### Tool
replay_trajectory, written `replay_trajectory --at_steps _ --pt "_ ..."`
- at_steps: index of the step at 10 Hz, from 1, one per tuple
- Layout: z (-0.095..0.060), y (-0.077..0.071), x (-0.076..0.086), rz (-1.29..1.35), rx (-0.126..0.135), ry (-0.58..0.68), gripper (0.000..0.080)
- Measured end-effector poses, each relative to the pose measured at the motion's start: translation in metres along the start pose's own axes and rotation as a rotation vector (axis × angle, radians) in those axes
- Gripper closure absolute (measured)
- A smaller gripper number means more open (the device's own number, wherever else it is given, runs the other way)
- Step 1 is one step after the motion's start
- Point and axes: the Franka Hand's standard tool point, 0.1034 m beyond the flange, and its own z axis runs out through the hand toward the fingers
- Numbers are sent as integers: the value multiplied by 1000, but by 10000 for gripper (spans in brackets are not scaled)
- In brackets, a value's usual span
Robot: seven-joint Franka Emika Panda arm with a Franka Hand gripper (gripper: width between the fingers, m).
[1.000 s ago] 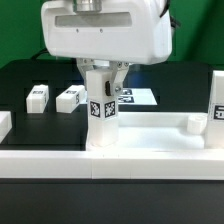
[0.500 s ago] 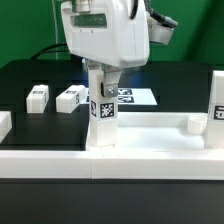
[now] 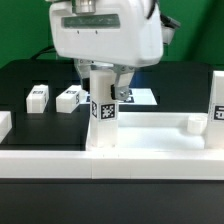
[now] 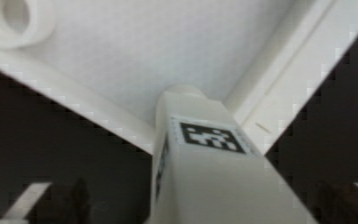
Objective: Assemble desk
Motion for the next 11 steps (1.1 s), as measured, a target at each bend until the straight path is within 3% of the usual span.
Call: replay_trajectory --at_steps 8,11 --pt "2 -3 -3 -638 -8 -1 151" --pt "1 -4 -2 -901 -37 5 151"
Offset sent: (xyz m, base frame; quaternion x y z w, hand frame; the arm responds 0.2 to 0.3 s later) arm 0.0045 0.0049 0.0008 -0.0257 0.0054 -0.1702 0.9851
